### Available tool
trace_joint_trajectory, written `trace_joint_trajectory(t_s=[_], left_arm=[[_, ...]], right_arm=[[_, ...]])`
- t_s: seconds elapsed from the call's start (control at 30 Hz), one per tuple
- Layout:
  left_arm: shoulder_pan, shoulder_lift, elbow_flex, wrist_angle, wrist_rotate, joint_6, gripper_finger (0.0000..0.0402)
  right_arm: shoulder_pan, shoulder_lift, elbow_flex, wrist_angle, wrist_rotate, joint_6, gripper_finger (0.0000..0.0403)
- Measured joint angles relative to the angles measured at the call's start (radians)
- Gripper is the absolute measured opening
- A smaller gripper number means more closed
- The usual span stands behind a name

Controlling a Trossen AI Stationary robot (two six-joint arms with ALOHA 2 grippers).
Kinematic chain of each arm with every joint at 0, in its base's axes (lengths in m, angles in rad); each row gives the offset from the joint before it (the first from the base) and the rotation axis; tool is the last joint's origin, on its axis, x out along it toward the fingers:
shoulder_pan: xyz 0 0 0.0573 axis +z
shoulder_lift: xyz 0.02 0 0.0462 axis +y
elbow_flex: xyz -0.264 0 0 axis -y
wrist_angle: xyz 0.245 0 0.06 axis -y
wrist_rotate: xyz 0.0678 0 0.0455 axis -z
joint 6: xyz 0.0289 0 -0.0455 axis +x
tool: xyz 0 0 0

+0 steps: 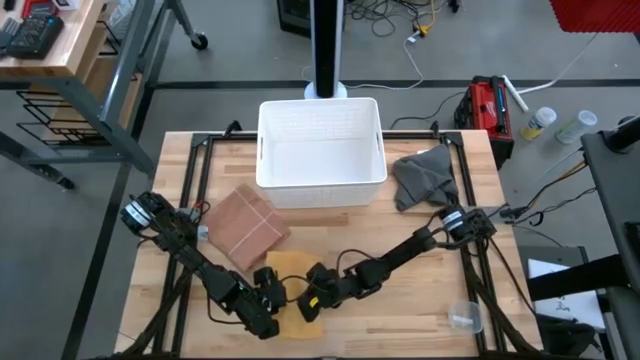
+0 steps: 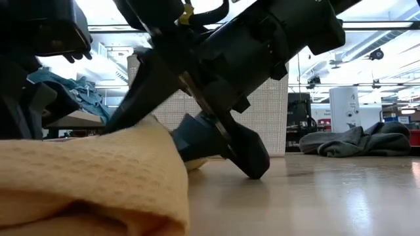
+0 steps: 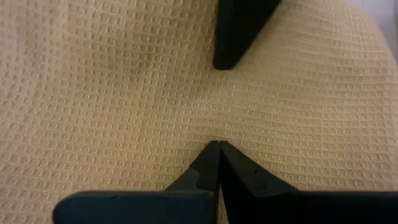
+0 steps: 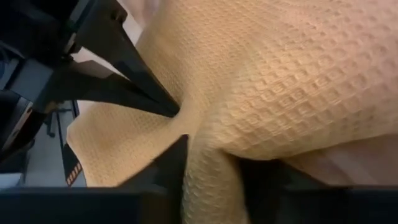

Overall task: Fold towel
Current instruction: Stack the yellow towel on top of the brown squared towel

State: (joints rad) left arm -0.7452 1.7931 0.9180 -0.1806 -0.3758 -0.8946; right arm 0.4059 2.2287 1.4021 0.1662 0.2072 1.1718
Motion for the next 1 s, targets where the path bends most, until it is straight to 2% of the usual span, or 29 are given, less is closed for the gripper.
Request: trace_joint_trajectory(t_s=[0.1, 0.13, 0.3, 0.67, 0.8, 1.0], left_arm=[[-0.007, -0.004, 0.0, 0.013, -0.007, 0.017, 0.0], [-0.01, -0.009, 0.0, 0.026, -0.008, 0.02, 0.0], [-0.039, -0.06, 0.067, -0.001, -0.027, 0.02, 0.0], [-0.082, -0.075, 0.375, -0.462, -0.11, 0.031, 0.0], [-0.082, -0.077, 0.429, -0.631, -0.179, 0.034, 0.0], [-0.082, -0.079, 0.443, -0.91, -0.339, -0.191, 0.0]], right_arm=[[-0.003, 0.004, -0.001, 0.008, 0.013, -0.065, 0.0032], [-0.002, 0.003, -0.001, 0.011, 0.017, -0.093, 0.0019], [-0.01, -0.03, -0.008, -0.009, 0.019, -0.198, 0.0009], [0.017, -0.176, -0.017, -0.229, -0.019, -0.295, 0.0009], [0.037, -0.223, -0.018, -0.287, -0.02, -0.327, 0.0009], [0.075, -0.304, -0.034, -0.433, 0.026, -0.38, 0.0009]])
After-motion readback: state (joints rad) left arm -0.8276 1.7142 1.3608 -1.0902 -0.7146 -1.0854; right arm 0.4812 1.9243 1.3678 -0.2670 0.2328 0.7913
